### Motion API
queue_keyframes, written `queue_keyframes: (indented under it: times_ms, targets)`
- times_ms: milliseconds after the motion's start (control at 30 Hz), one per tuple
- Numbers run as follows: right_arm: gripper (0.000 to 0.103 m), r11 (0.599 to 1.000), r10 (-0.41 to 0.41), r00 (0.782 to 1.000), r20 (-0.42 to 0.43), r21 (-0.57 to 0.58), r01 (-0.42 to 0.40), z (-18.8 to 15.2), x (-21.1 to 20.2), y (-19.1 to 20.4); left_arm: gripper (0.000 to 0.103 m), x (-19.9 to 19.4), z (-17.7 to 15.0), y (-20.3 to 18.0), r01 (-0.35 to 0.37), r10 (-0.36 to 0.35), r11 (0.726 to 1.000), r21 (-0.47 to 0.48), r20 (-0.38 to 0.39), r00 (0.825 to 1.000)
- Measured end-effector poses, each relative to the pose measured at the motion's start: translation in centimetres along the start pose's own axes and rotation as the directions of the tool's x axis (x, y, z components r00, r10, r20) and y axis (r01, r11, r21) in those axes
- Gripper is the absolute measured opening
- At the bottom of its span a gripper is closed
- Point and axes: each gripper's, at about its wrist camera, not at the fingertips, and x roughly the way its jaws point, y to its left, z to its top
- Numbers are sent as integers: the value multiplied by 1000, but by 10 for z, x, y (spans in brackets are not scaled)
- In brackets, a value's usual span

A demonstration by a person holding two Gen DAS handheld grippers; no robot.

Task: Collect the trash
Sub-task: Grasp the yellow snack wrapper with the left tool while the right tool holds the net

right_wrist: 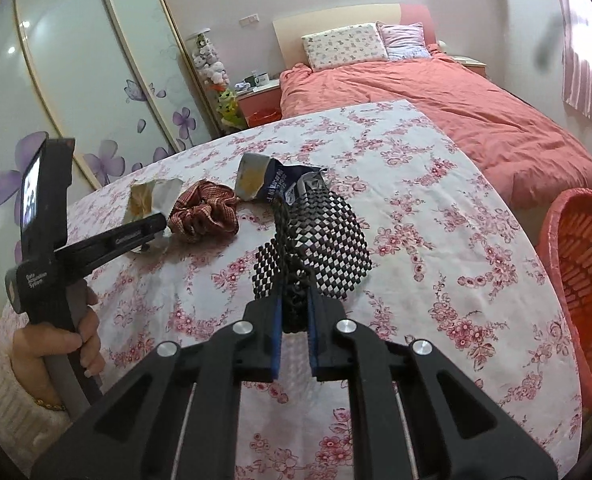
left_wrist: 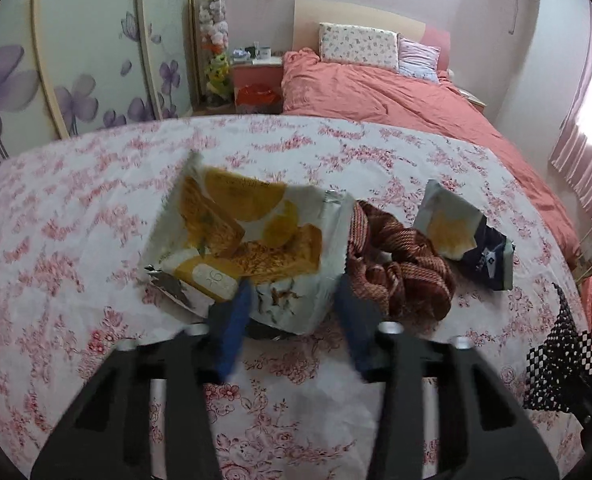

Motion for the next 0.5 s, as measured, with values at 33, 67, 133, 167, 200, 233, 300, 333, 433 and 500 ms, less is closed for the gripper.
queue_keyframes:
  times_ms: [33, 67, 133, 167, 200, 233, 300, 333, 433, 500]
  targets:
    - [11, 1000, 0, 1000, 0, -1, 0, 0, 0, 0, 24, 0, 0, 3, 20, -20, 1000, -5, -1, 1000]
    - [11, 1000, -1, 1000, 0, -3, 1, -1, -1, 1, 16, 0, 0, 4, 31, -31, 1000, -6, 2, 1000]
    - [11, 1000, -3, 1000, 1, -3, 3, 0, -1, 0, 11, -4, -1, 7, 47, -47, 999, 1, 18, 999]
    - [11, 1000, -4, 1000, 3, -1, 4, 0, -2, -1, 8, -6, -1, 9, 55, -55, 998, 5, 25, 998]
    - [11, 1000, -4, 1000, 5, 0, 4, 1, -2, -1, 6, -9, -2, 10, 63, -63, 998, 7, 31, 998]
    - [11, 1000, -5, 1000, 7, 2, 5, 1, -3, -2, 6, -13, -3, 12, 72, -72, 997, 8, 40, 997]
    - [11, 1000, -5, 1000, 11, 4, 5, 2, -4, -2, 4, -19, -3, 15, 83, -84, 996, 13, 50, 995]
    - [11, 1000, -6, 1000, 14, 4, 6, 2, -5, -2, 4, -23, -4, 17, 89, -90, 996, 16, 57, 994]
    - [11, 1000, -5, 1000, 22, 4, 5, 2, -9, -1, 3, -34, -4, 21, 98, -99, 995, 20, 72, 992]
    - [11, 1000, -5, 1000, 29, 5, 4, 2, -12, -1, 3, -40, -3, 21, 102, -103, 995, 20, 81, 991]
